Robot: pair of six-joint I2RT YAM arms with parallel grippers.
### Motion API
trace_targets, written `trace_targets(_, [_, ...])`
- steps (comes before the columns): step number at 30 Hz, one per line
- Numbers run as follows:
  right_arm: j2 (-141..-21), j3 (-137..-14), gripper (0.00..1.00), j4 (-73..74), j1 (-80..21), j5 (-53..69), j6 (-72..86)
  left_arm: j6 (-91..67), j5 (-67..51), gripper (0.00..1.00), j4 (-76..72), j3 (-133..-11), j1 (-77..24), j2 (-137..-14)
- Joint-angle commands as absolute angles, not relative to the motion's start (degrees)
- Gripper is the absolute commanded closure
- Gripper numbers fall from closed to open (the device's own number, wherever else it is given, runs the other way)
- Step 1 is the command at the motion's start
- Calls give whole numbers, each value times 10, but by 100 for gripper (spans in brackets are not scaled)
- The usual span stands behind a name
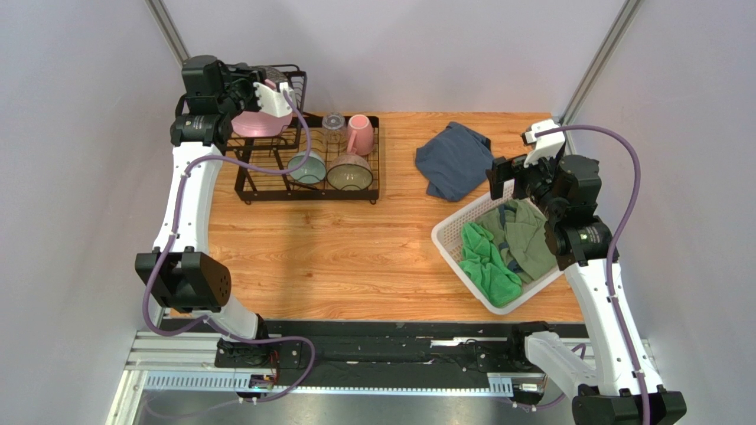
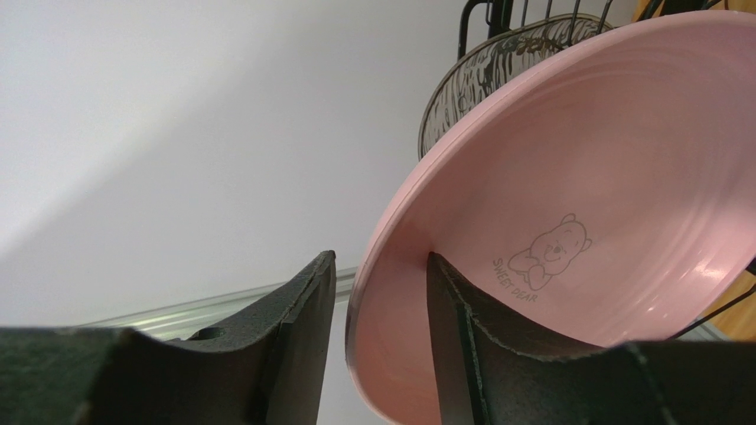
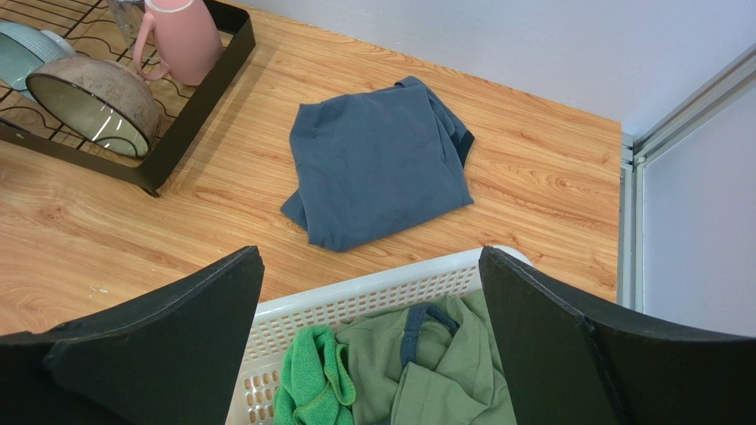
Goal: Unload the mixed dishes from the dish rack
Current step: Pick up the plate from the dish rack.
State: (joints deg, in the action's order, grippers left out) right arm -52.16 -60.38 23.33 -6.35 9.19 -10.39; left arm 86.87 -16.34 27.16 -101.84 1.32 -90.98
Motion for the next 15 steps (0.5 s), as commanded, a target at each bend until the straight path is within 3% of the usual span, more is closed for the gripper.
trace_targets(1, [-523, -625, 0, 221, -67, 98, -111, 856, -166, 54, 251, -1030, 15, -892])
trace_targets(10, [-526, -625, 0, 222, -67, 97, -112, 808, -150, 79, 269, -1042, 15, -873])
trace_targets(13, [-526, -625, 0, 222, -68, 97, -113, 786, -149, 91, 285, -1055, 15, -868])
trace_targets(14, [-526, -626, 0, 222, -67, 97, -112, 781, -149, 100, 293, -1058, 16, -867])
trace_targets(15, [-526, -626, 0, 223, -67, 98, -112, 771, -147, 100, 294, -1061, 15, -867])
